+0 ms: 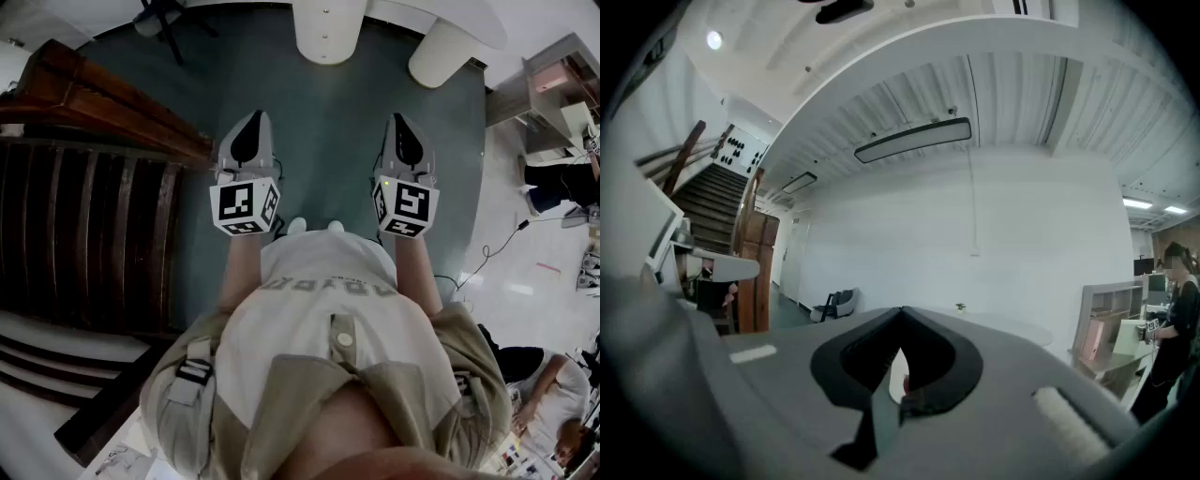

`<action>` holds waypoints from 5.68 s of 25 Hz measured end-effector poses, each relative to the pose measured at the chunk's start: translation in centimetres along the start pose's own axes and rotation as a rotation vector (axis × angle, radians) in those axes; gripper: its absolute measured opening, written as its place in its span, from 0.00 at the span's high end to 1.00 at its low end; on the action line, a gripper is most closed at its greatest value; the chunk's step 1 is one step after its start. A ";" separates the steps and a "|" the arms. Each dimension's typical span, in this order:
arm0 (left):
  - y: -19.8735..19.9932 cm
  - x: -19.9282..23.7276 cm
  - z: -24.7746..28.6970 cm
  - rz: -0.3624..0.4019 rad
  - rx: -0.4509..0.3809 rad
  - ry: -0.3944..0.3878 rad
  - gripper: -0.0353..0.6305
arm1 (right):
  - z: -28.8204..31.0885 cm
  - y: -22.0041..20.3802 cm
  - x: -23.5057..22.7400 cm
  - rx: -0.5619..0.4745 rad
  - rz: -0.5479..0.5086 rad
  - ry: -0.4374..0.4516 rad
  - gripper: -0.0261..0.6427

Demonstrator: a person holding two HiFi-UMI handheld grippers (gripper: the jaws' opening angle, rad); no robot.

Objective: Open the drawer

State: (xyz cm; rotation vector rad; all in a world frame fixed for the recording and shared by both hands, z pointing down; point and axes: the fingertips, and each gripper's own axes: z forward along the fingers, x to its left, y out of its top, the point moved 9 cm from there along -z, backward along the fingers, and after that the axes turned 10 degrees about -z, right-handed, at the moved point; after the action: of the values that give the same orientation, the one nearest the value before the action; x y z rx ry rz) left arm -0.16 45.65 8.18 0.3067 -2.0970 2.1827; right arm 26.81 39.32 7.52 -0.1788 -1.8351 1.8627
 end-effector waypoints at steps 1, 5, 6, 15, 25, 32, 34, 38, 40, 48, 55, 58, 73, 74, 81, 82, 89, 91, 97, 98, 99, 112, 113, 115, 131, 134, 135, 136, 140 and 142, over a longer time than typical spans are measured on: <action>0.0 -0.1 0.1 0.003 0.004 -0.002 0.94 | 0.1 0.0 -0.1 0.000 0.000 0.001 0.96; 0.1 -0.3 0.3 0.011 0.013 -0.007 0.94 | 0.2 0.1 -0.2 -0.004 -0.004 0.010 0.96; 0.0 -0.3 0.3 0.011 0.013 -0.007 0.94 | 0.1 0.0 -0.2 -0.005 -0.005 0.011 0.96; 0.1 -0.4 0.6 0.015 0.022 -0.004 0.94 | 0.4 0.1 -0.1 -0.014 -0.013 0.025 0.96; -0.7 -1.6 0.6 0.009 0.047 0.010 0.94 | -0.1 -0.9 -0.9 0.004 0.003 0.041 0.96; -1.7 -4.0 1.6 0.071 0.053 0.037 0.93 | -0.1 -2.2 -4.2 -0.044 0.097 0.023 0.89; -1.7 -4.5 1.3 0.064 0.051 0.043 0.78 | -0.4 -2.2 -4.8 -0.055 0.093 0.051 0.66; -1.7 -5.2 0.8 0.019 0.046 0.051 0.64 | -0.9 -2.5 -5.8 -0.064 0.095 0.087 0.50; -1.7 -5.5 0.8 0.013 0.042 0.054 0.58 | -0.9 -2.7 -6.2 -0.062 0.096 0.093 0.46; -2.2 -4.2 1.4 0.015 0.065 0.065 0.56 | -0.2 -4.2 -5.8 -0.031 0.117 0.111 0.43; -2.3 -0.9 4.1 0.003 0.081 0.043 0.54 | 2.6 -4.6 -4.9 -0.010 0.122 0.077 0.42; -1.6 0.5 6.1 0.006 0.080 0.029 0.54 | 4.6 -4.1 -4.6 -0.012 0.123 0.064 0.42; 3.6 10.1 14.4 0.010 0.051 -0.041 0.54 | 15.0 0.1 -0.8 -0.033 0.132 0.012 0.42; 4.0 10.9 14.8 0.008 0.054 -0.043 0.54 | 15.7 0.4 -0.4 -0.029 0.135 0.009 0.42; 4.1 16.0 14.8 -0.031 0.094 -0.020 0.54 | 18.2 1.0 2.5 0.021 0.169 0.008 0.42; 3.7 16.4 15.0 -0.036 0.102 -0.016 0.54 | 18.6 0.7 2.5 0.029 0.168 0.007 0.42; 2.4 16.4 17.2 -0.035 0.149 -0.021 0.54 | 20.9 -1.0 1.0 0.064 0.163 -0.013 0.42; 1.8 16.0 18.0 -0.037 0.158 -0.025 0.54 | 21.6 -1.7 0.4 0.074 0.154 -0.007 0.43; 1.2 16.0 21.8 -0.042 0.170 -0.028 0.54 | 25.3 -3.0 -2.1 0.074 0.160 -0.010 0.43; 1.3 15.8 22.7 -0.041 0.170 -0.034 0.54 | 26.0 -3.1 -2.6 0.075 0.160 -0.010 0.43; 1.3 15.7 23.7 -0.039 0.169 -0.040 0.54 | 26.8 -3.2 -3.2 0.074 0.160 -0.011 0.43; 2.9 12.8 35.8 -0.010 0.112 -0.058 0.54 | 36.3 -3.4 -10.6 0.031 0.146 0.009 0.43; 2.8 12.8 36.5 -0.009 0.114 -0.054 0.54 | 37.0 -3.6 -10.9 0.032 0.142 0.014 0.43; 2.4 12.8 37.4 -0.006 0.123 -0.047 0.53 | 38.4 -4.1 -11.2 0.034 0.139 0.022 0.43; 0.5 17.6 44.7 -0.019 0.164 -0.063 0.53 | 49.1 -6.5 -7.7 0.074 0.136 0.037 0.44; 0.6 18.9 46.3 -0.030 0.172 -0.075 0.54 | 51.0 -6.7 -6.8 0.093 0.126 0.035 0.44; 0.6 19.4 46.9 -0.031 0.176 -0.079 0.53 | 51.8 -6.8 -6.5 0.097 0.121 0.033 0.44; 0.6 19.9 47.6 -0.033 0.180 -0.082 0.54 | 52.6 -6.9 -6.2 0.102 0.117 0.031 0.44; 0.0 21.8 49.9 -0.046 0.197 -0.091 0.54 | 55.7 -8.3 -5.1 0.132 0.109 0.021 0.44; -0.7 22.8 50.9 -0.050 0.205 -0.093 0.54 | 57.3 -9.5 -4.3 0.151 0.101 0.015 0.44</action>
State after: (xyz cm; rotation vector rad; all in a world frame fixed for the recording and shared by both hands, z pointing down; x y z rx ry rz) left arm -18.43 -6.60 15.31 0.4806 -1.8877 2.4013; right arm 7.91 -14.32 19.92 -0.2349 -1.6948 2.0548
